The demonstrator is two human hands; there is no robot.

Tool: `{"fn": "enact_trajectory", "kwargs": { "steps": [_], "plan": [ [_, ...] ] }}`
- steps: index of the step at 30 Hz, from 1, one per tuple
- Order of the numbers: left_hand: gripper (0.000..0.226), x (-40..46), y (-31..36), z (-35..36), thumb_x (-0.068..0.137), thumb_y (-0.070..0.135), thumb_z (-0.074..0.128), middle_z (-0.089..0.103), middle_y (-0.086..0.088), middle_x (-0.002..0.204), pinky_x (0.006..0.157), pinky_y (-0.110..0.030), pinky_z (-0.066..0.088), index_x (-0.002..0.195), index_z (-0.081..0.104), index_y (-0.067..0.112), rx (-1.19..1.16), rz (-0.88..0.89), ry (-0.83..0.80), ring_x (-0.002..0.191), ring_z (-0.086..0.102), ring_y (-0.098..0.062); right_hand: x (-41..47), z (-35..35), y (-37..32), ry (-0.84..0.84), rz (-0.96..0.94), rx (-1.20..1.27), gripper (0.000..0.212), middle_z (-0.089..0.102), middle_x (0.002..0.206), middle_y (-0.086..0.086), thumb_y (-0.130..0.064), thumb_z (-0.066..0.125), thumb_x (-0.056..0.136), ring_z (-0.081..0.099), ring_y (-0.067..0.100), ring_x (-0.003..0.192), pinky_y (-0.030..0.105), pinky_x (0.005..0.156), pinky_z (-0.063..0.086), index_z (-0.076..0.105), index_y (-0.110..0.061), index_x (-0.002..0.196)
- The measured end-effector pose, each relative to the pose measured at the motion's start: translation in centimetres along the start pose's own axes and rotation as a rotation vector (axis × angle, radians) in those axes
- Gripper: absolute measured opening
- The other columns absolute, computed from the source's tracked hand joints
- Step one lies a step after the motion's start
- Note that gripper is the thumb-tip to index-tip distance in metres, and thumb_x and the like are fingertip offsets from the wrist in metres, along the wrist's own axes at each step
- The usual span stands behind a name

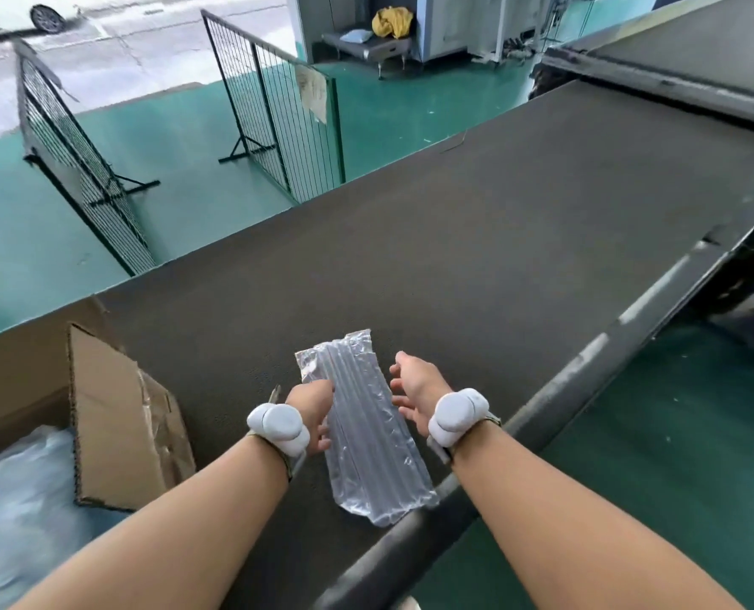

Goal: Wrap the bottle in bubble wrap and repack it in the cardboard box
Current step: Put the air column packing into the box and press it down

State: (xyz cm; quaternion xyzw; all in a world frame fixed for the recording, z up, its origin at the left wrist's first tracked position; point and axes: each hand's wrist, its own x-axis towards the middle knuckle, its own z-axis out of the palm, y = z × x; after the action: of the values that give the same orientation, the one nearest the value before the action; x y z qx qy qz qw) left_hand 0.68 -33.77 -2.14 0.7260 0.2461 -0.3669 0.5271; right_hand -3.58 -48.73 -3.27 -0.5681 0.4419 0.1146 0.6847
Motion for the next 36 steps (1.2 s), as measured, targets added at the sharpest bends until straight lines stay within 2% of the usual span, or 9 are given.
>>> {"fn": "enact_trajectory", "kwargs": {
  "steps": [4, 7, 11, 15, 18, 22, 25, 31, 36],
  "plan": [
    [0.014, 1.4, -1.4, 0.7, 0.092, 0.02, 0.051, 0.056, -0.006, 0.084, 0.078, -0.036, 0.042, 0.093, 0.063, 0.014, 0.001, -0.069, 0.022, 0.084, 0.052, -0.023, 1.7, -0.1, 2.5, 0.0, 0.08, -0.025, 0.035, 0.055, 0.082, 0.007, -0.039, 0.04, 0.103, 0.048, 0.024, 0.07, 0.036, 0.071, 0.04, 0.057, -0.01, 0.094],
    [0.014, 2.1, -2.5, 1.2, 0.09, 0.018, 0.053, 0.06, -0.005, 0.083, 0.077, -0.035, 0.041, 0.091, 0.066, 0.014, -0.009, -0.094, 0.013, 0.081, 0.055, -0.021, 1.9, -0.1, 4.2, -0.028, 0.161, -0.003, 0.034, 0.048, 0.07, 0.001, -0.042, 0.039, 0.101, 0.039, 0.016, 0.059, 0.03, 0.06, 0.03, 0.052, -0.019, 0.079],
    [0.019, 2.6, -3.9, 1.7, 0.093, 0.026, 0.061, 0.073, -0.007, 0.096, 0.085, -0.034, 0.052, 0.104, 0.066, 0.011, -0.025, -0.105, 0.001, 0.085, 0.065, -0.022, 2.3, 0.5, 5.3, -0.12, 0.234, 0.053, 0.04, 0.058, 0.09, 0.005, -0.051, 0.039, 0.104, 0.049, 0.021, 0.08, 0.033, 0.07, 0.038, 0.056, -0.018, 0.089],
    [0.025, 1.9, -3.9, 1.5, 0.094, 0.029, 0.066, 0.073, -0.01, 0.086, 0.066, -0.035, 0.058, 0.108, 0.065, 0.009, -0.061, -0.078, -0.038, 0.074, 0.069, -0.023, 1.8, 1.1, 4.9, -0.158, 0.209, 0.051, 0.05, 0.063, 0.098, 0.006, -0.056, 0.037, 0.105, 0.053, 0.02, 0.082, 0.034, 0.075, 0.042, 0.059, -0.012, 0.112],
    [0.029, 0.6, -2.3, 0.4, 0.09, 0.029, 0.067, 0.076, -0.016, 0.096, 0.075, -0.046, 0.062, 0.111, 0.065, 0.008, -0.116, -0.025, -0.058, 0.082, 0.073, -0.03, 0.5, 1.9, 3.3, -0.136, 0.136, 0.061, 0.047, 0.061, 0.079, 0.0, -0.054, 0.039, 0.105, 0.048, 0.014, 0.062, 0.03, 0.061, 0.036, 0.062, -0.014, 0.097],
    [0.036, -1.1, 0.7, -1.9, 0.084, 0.027, 0.067, 0.075, -0.02, 0.107, 0.087, -0.059, 0.058, 0.113, 0.065, 0.005, -0.182, 0.044, -0.056, 0.096, 0.074, -0.035, -1.7, 3.5, 0.2, -0.127, 0.002, 0.08, 0.043, 0.062, 0.076, -0.001, -0.047, 0.042, 0.106, 0.047, 0.014, 0.06, 0.03, 0.059, 0.037, 0.064, -0.016, 0.086],
    [0.022, -3.0, 2.8, -3.4, 0.092, 0.02, 0.061, 0.074, -0.021, 0.105, 0.088, -0.054, 0.059, 0.106, 0.062, 0.003, -0.229, 0.131, -0.041, 0.094, 0.073, -0.035, -3.7, 5.1, -1.8, -0.133, -0.123, 0.044, 0.036, 0.064, 0.082, -0.001, -0.041, 0.047, 0.103, 0.05, 0.016, 0.066, 0.029, 0.061, 0.038, 0.068, -0.016, 0.088],
    [0.025, -6.8, 6.0, -8.4, 0.089, 0.017, 0.061, 0.075, -0.016, 0.095, 0.059, -0.04, 0.061, 0.111, 0.063, 0.003, -0.326, 0.3, 0.025, 0.067, 0.072, -0.027, -9.2, 9.3, -5.9, -0.125, -0.418, -0.007, 0.031, 0.069, 0.083, 0.0, -0.024, 0.049, 0.103, 0.058, 0.012, 0.068, 0.029, 0.07, 0.046, 0.072, -0.013, 0.085],
    [0.019, -10.3, 7.3, -14.8, 0.088, 0.017, 0.062, 0.075, -0.012, 0.091, 0.061, -0.034, 0.061, 0.104, 0.064, 0.007, -0.439, 0.409, 0.009, 0.061, 0.071, -0.021, -14.2, 14.3, -8.8, -0.161, -0.69, -0.126, 0.034, 0.069, 0.09, 0.003, -0.016, 0.045, 0.105, 0.063, 0.018, 0.084, 0.029, 0.082, 0.054, 0.075, -0.001, 0.106]
  ]
}}
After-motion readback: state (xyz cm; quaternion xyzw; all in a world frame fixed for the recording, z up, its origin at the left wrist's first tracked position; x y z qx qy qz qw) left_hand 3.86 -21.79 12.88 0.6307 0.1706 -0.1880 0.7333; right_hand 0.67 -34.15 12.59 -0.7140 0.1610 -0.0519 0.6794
